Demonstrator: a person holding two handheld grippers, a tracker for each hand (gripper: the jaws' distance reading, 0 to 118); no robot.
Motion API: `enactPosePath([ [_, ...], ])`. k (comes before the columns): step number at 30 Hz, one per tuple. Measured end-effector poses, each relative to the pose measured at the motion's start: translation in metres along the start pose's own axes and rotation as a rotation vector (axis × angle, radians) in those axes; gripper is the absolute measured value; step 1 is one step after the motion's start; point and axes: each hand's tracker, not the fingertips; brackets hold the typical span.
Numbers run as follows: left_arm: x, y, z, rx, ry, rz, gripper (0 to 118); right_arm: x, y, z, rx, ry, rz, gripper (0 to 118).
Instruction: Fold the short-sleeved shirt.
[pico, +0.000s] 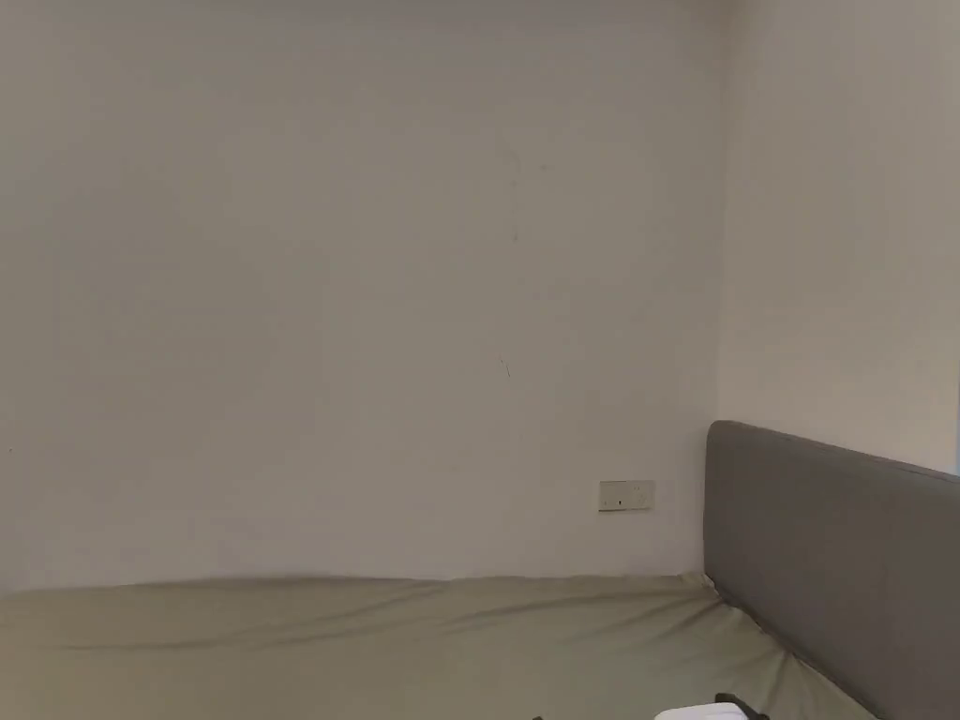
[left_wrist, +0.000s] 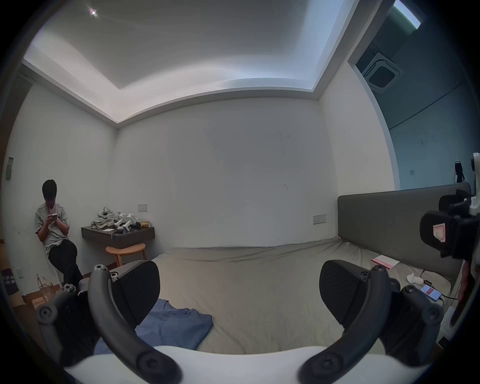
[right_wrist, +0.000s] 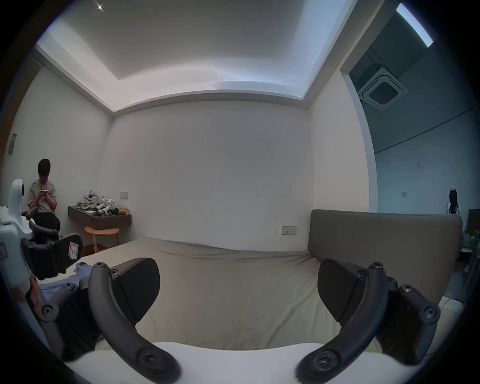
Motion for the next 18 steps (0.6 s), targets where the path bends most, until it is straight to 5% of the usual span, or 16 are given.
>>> enactPosePath([
  [6,0.002,0.011,-0.008,-0.012,-0.018,-0.005,117,-0.003,0.011,-0.007,-0.027,0.047,0.018,118],
  [7,0.002,0.012,-0.008,-0.014,-0.029,-0.011,110,-0.005,0.011,-0.009,-0.034,0.042,0.022,118],
  [8,0.002,0.012,-0.007,-0.004,-0.05,-0.018,75,-0.008,0.009,-0.011,-0.041,0.004,0.031,107],
  [9,0.003,0.012,-0.007,0.008,-0.061,-0.037,28,-0.007,0.006,-0.012,-0.011,-0.025,0.035,70],
  [10,0.007,0.013,-0.009,0.01,-0.05,-0.061,0,-0.007,0.005,-0.012,0.006,-0.028,0.046,16],
  [11,0.006,0.011,-0.01,0.015,-0.005,-0.104,0,-0.006,0.005,-0.017,0.002,-0.078,0.057,2],
  [18,-0.018,0.011,-0.016,0.018,-0.013,-0.023,0,-0.002,0.009,-0.026,0.006,-0.029,0.003,2],
])
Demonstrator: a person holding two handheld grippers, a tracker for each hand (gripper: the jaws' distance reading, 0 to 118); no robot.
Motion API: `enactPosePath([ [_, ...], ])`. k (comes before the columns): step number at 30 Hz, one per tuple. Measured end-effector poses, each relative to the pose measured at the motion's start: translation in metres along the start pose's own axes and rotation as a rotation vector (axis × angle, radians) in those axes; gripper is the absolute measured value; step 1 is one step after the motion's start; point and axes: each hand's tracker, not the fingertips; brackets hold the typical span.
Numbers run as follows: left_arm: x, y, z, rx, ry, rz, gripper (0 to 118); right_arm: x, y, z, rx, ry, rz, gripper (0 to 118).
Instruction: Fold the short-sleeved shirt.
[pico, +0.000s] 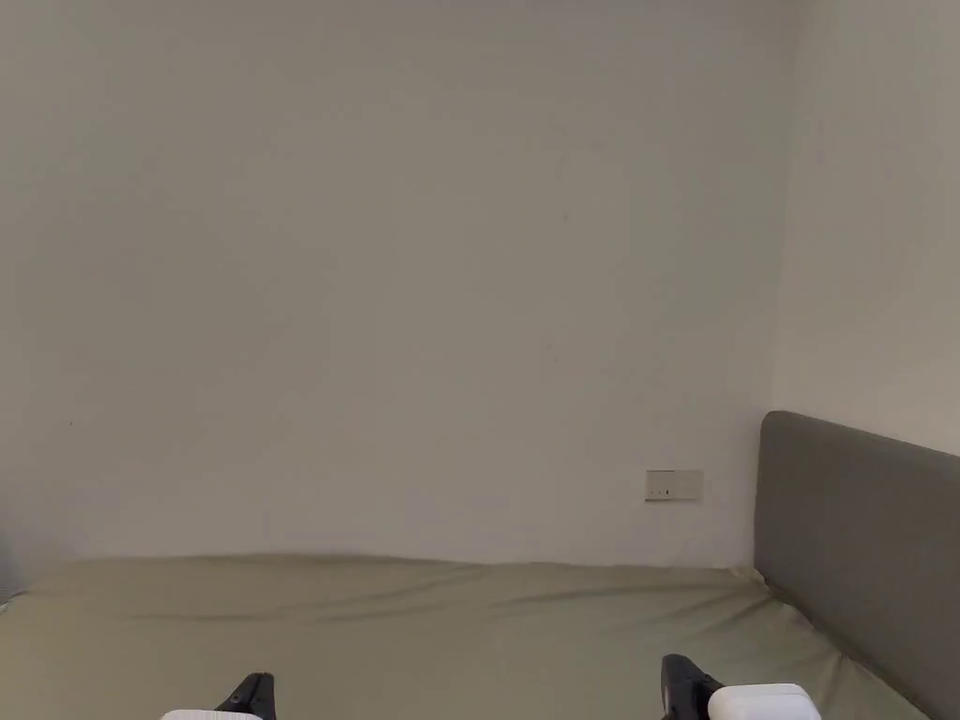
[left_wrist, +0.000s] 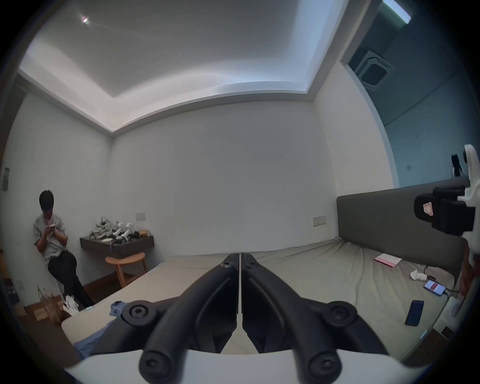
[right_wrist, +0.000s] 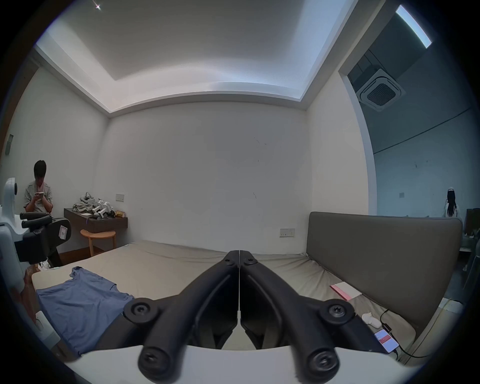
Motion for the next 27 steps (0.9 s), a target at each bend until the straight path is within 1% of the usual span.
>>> enactPosePath([
  [4,-0.025,0.001,-0.001,-0.027,0.025,0.028,0,-0.012,0.0,-0.009,0.0,0.027,0.001,2],
  [7,-0.052,0.0,0.004,-0.037,0.094,0.015,0,-0.034,-0.002,-0.018,0.005,0.086,-0.002,2],
  [10,-0.087,-0.001,0.016,-0.06,0.131,0.03,0,-0.066,-0.004,-0.027,0.008,0.146,0.004,2],
  [12,-0.112,-0.005,0.026,-0.075,0.212,0.02,0,-0.095,-0.009,-0.031,-0.003,0.218,-0.013,2],
  [15,-0.15,-0.012,0.044,-0.098,0.312,0.006,0,-0.138,-0.014,-0.035,-0.008,0.308,-0.007,2],
  [19,-0.195,-0.023,0.069,-0.147,0.391,0.039,1,-0.192,-0.018,-0.037,-0.009,0.428,-0.017,2],
  [20,-0.204,-0.026,0.073,-0.179,0.403,0.043,10,-0.204,-0.02,-0.037,-0.01,0.455,-0.026,2],
  [21,-0.212,-0.03,0.074,-0.209,0.438,0.041,41,-0.214,-0.022,-0.036,-0.014,0.485,-0.026,2],
  [22,-0.217,-0.033,0.074,-0.225,0.473,0.037,83,-0.222,-0.023,-0.036,-0.016,0.503,-0.02,2],
  [23,-0.223,-0.038,0.072,-0.264,0.465,0.037,118,-0.232,-0.025,-0.035,-0.016,0.511,-0.01,2],
  [24,-0.231,-0.044,0.068,-0.32,0.419,0.053,116,-0.24,-0.027,-0.034,-0.015,0.522,-0.006,2],
  [25,-0.232,-0.05,0.069,-0.331,0.375,0.065,116,-0.245,-0.029,-0.034,-0.015,0.537,-0.005,2],
  [26,-0.233,-0.052,0.067,-0.304,0.388,0.064,117,-0.249,-0.031,-0.035,-0.018,0.548,-0.006,2],
  [27,-0.231,-0.059,0.061,-0.314,0.391,0.066,118,-0.254,-0.033,-0.036,-0.022,0.557,-0.005,2],
])
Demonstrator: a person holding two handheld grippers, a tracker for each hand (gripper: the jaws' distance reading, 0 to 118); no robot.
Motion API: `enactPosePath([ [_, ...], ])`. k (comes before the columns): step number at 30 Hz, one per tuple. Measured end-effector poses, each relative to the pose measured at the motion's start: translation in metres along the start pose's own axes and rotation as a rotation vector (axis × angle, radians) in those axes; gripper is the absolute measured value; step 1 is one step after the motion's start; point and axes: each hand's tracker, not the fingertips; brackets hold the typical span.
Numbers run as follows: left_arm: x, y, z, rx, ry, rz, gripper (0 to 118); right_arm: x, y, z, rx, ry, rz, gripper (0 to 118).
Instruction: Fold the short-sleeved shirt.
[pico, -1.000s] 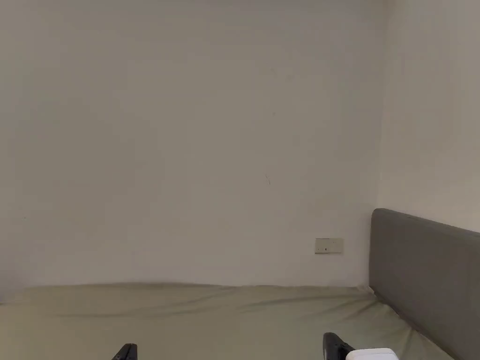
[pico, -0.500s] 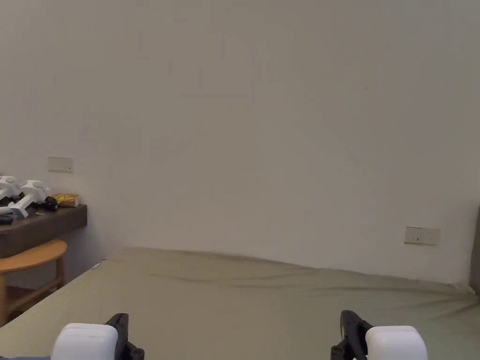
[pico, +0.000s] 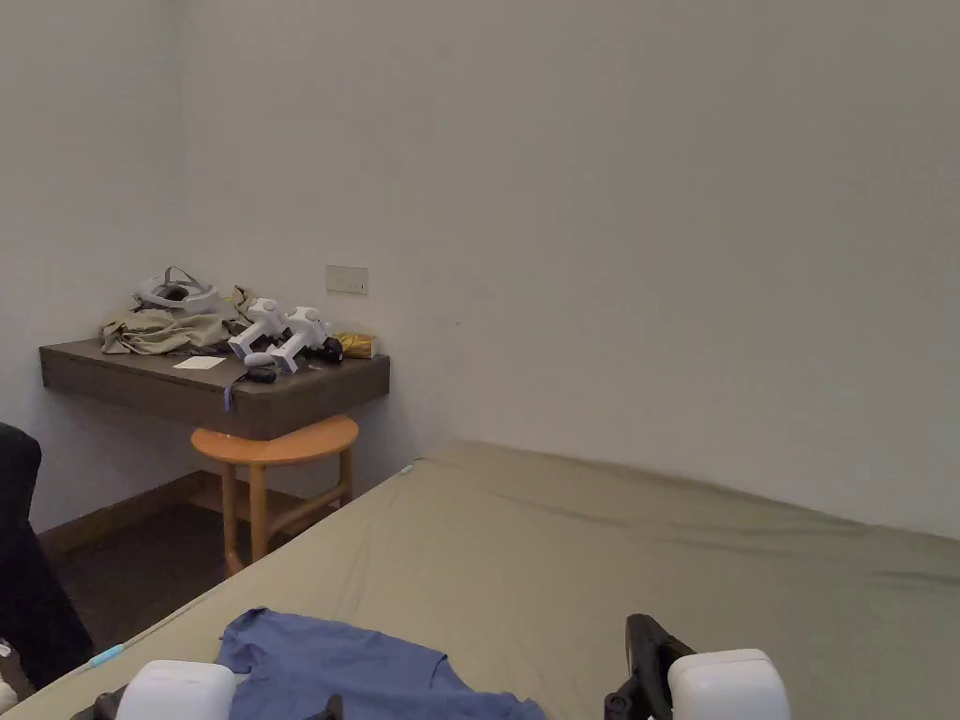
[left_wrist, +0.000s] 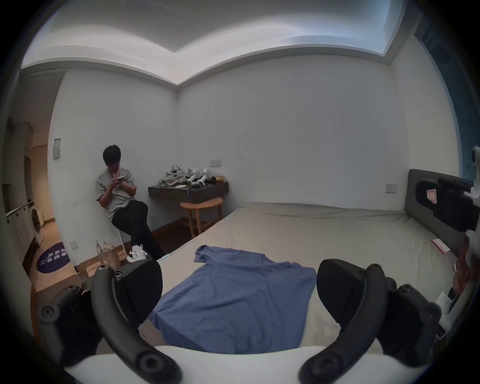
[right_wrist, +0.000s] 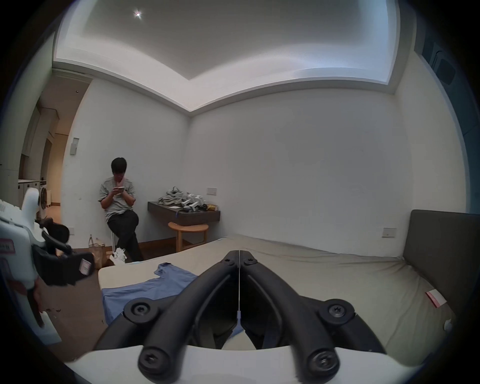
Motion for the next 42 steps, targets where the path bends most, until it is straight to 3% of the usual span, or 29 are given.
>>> enactPosePath([
  [3,0.013,-0.023,-0.037,-0.024,-0.061,-0.002,118,-0.001,-0.005,-0.004,-0.015,0.02,0.006,2],
  [9,0.08,-0.102,-0.155,-0.336,-0.198,-0.03,118,0.024,-0.025,-0.006,-0.049,-0.015,0.054,2],
  [17,0.168,-0.203,-0.284,-0.611,-0.251,-0.174,118,0.091,-0.065,-0.005,-0.204,-0.163,0.062,2],
  [19,0.177,-0.222,-0.3,-0.664,-0.269,-0.229,108,0.105,-0.075,-0.007,-0.235,-0.203,0.069,2],
  [20,0.179,-0.23,-0.309,-0.69,-0.271,-0.244,93,0.111,-0.077,-0.009,-0.253,-0.216,0.064,2],
  [21,0.178,-0.236,-0.315,-0.709,-0.258,-0.257,95,0.116,-0.081,-0.011,-0.268,-0.22,0.052,2],
  [23,0.169,-0.233,-0.316,-0.668,-0.288,-0.087,93,0.122,-0.088,-0.014,-0.303,-0.262,0.005,2],
  [24,0.169,-0.233,-0.32,-0.739,-0.298,-0.082,89,0.128,-0.095,-0.015,-0.306,-0.26,-0.039,2],
  [26,0.163,-0.222,-0.319,-0.71,-0.302,-0.149,61,0.132,-0.104,-0.014,-0.32,-0.246,-0.109,2],
  [28,0.159,-0.217,-0.319,-0.704,-0.316,-0.156,31,0.133,-0.115,-0.014,-0.342,-0.238,-0.131,2],
  [29,0.156,-0.215,-0.32,-0.703,-0.309,-0.158,9,0.132,-0.119,-0.014,-0.357,-0.229,-0.126,2],
  [31,0.144,-0.209,-0.32,-0.687,-0.27,-0.153,8,0.129,-0.124,-0.01,-0.375,-0.221,-0.107,2],
  [33,0.133,-0.205,-0.324,-0.744,-0.315,-0.032,8,0.129,-0.128,-0.005,-0.383,-0.206,-0.094,2],
  [38,0.14,-0.177,-0.307,-0.648,-0.297,-0.063,7,0.142,-0.129,0.01,-0.386,-0.204,-0.082,2],
  [40,0.153,-0.161,-0.3,-0.605,-0.261,-0.045,7,0.15,-0.13,0.015,-0.373,-0.224,-0.107,2],
  [42,0.177,-0.146,-0.295,-0.598,-0.287,-0.048,7,0.16,-0.13,0.023,-0.353,-0.272,-0.192,2],
])
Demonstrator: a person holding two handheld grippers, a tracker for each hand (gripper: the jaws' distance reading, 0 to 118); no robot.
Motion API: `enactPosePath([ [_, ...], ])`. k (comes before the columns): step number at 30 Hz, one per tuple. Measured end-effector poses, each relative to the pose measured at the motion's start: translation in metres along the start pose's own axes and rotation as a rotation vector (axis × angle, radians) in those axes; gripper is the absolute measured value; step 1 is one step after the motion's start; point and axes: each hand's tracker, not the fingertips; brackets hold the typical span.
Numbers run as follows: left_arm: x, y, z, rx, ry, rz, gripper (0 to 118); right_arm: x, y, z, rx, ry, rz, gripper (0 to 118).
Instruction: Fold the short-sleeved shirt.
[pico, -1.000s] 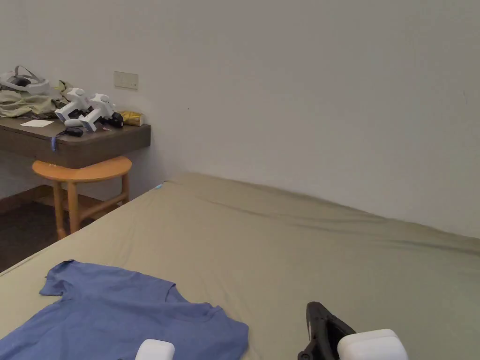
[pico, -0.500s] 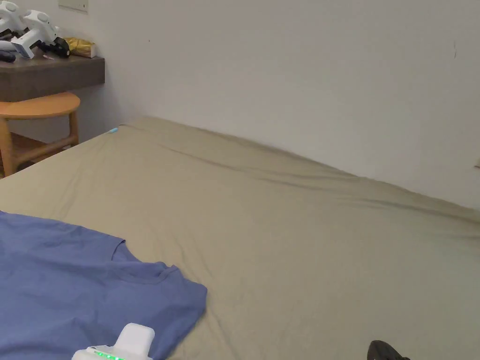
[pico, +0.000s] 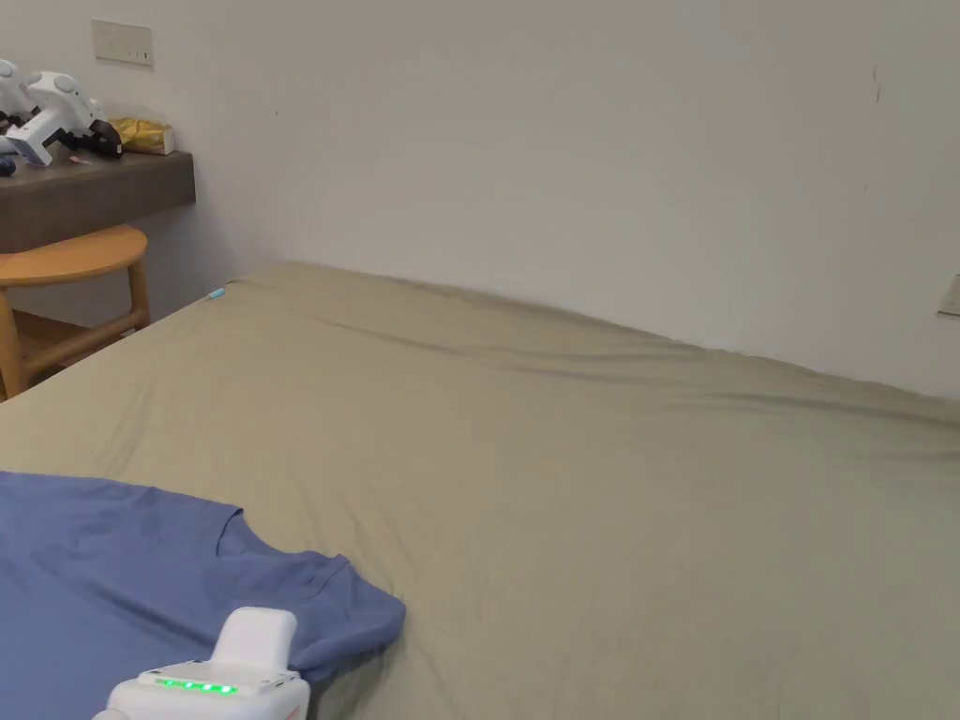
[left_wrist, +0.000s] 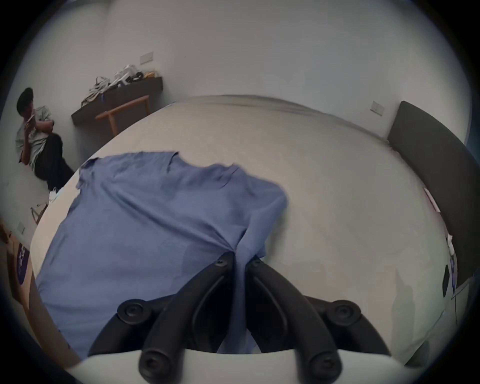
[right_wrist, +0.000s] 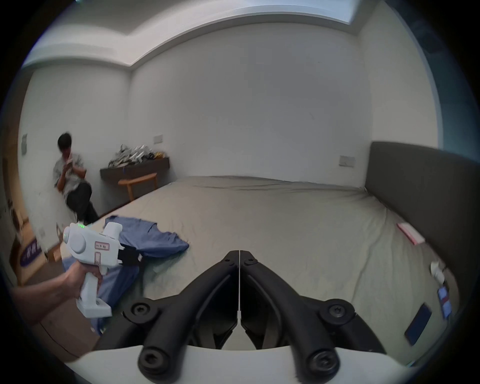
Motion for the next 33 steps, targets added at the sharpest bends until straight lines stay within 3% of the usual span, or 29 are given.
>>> enactPosePath([
  [2,0.029,0.01,0.006,0.027,-0.025,-0.047,7,0.008,0.002,0.009,-0.002,0.021,-0.063,2],
  [5,0.079,0.023,0.012,0.03,-0.126,-0.084,7,0.028,0.005,0.025,0.0,0.004,-0.074,2],
  [14,0.308,0.018,0.068,0.077,-0.48,-0.274,6,0.115,0.035,0.111,0.128,-0.23,-0.09,2],
  [22,0.481,-0.051,0.166,0.068,-0.87,-0.453,6,0.179,0.051,0.207,0.231,-0.446,-0.041,2],
  [24,0.504,-0.074,0.176,0.043,-0.906,-0.496,6,0.187,0.052,0.225,0.246,-0.47,-0.052,2],
  [29,0.516,-0.119,0.164,-0.059,-0.829,-0.558,9,0.188,0.045,0.237,0.232,-0.482,-0.065,2],
  [30,0.512,-0.124,0.16,-0.066,-0.801,-0.547,25,0.189,0.041,0.234,0.219,-0.482,-0.059,2],
  [31,0.506,-0.126,0.156,-0.073,-0.775,-0.538,57,0.188,0.039,0.232,0.211,-0.478,-0.057,2],
  [32,0.5,-0.125,0.149,-0.096,-0.763,-0.522,104,0.187,0.037,0.229,0.204,-0.47,-0.063,2],
  [33,0.489,-0.12,0.146,-0.125,-0.758,-0.511,115,0.184,0.036,0.225,0.195,-0.455,-0.073,2],
])
